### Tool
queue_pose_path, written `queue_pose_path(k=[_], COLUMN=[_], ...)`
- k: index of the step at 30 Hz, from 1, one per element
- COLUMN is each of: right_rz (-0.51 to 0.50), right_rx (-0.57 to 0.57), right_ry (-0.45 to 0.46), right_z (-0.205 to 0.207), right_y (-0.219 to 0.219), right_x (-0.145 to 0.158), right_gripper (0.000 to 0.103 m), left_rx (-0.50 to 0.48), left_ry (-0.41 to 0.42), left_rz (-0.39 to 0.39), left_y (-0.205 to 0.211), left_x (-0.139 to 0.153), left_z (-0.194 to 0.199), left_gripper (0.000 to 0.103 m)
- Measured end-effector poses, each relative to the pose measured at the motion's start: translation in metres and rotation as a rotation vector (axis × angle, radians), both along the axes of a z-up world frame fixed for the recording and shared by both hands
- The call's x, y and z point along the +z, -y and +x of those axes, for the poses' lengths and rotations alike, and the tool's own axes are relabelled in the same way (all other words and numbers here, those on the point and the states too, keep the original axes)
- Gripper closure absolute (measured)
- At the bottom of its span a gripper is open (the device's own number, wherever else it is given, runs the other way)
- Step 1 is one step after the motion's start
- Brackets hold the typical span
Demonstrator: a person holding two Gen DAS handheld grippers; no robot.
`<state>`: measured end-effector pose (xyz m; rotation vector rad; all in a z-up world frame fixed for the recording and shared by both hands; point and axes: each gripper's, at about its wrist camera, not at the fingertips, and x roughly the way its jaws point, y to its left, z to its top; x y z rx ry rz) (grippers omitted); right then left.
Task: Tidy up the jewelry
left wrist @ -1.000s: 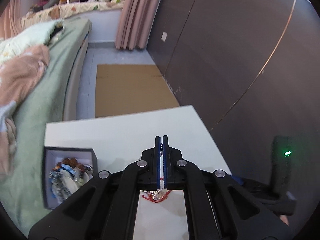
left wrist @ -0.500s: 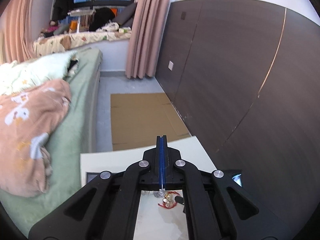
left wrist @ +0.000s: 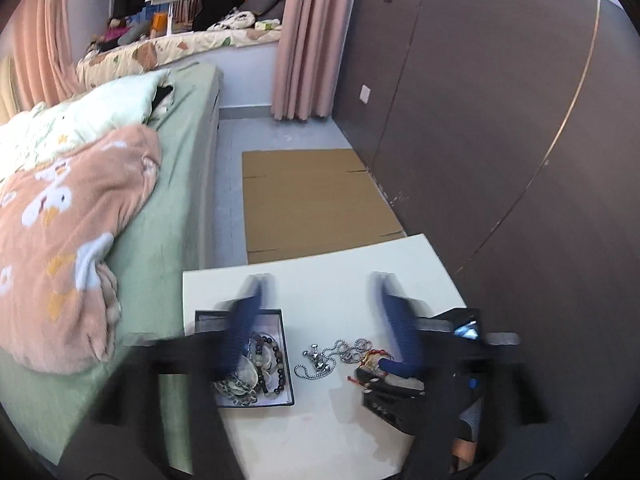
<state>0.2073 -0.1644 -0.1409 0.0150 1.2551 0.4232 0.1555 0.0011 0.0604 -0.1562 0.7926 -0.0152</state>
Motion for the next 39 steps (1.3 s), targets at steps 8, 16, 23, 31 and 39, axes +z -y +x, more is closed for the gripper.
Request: queue_pose_path(k=[8, 16, 23, 31, 39], right_rz=[0.083, 0.184, 0.253, 0.302, 0.298], right_rx=[-0.03, -0.082, -0.148, -0.134, -0.142], right_ry=[-0.013, 0.003, 0.001, -0.005, -0.001], right_z=[0.003, 0.005, 0.012, 0.012, 0.012], right_y=[0.03, 0.059, 0.088, 0.089, 0.094], right_x=[0.008, 0.026, 0.031, 0.034, 0.036], right_gripper=[0.092, 0.093, 0.101, 0.101, 0.101], left_rx=[-0.027, -0.008, 0.008, -0.023, 0.017], left_ry=[-0.186, -0.348, -0.41, -0.433, -0.426], left_rz=[-0.064, -0.042, 0.001, 0.055, 0.09], left_y=[0.015, 0.032, 0.045, 0.065, 0.063], left_x=[-0.073, -0.133, -0.158, -0.177, -0.186], left_z=[0.021, 0.04, 0.051, 0.062, 0.068], left_gripper=[0.031, 0.048, 0.051, 0.051, 0.072])
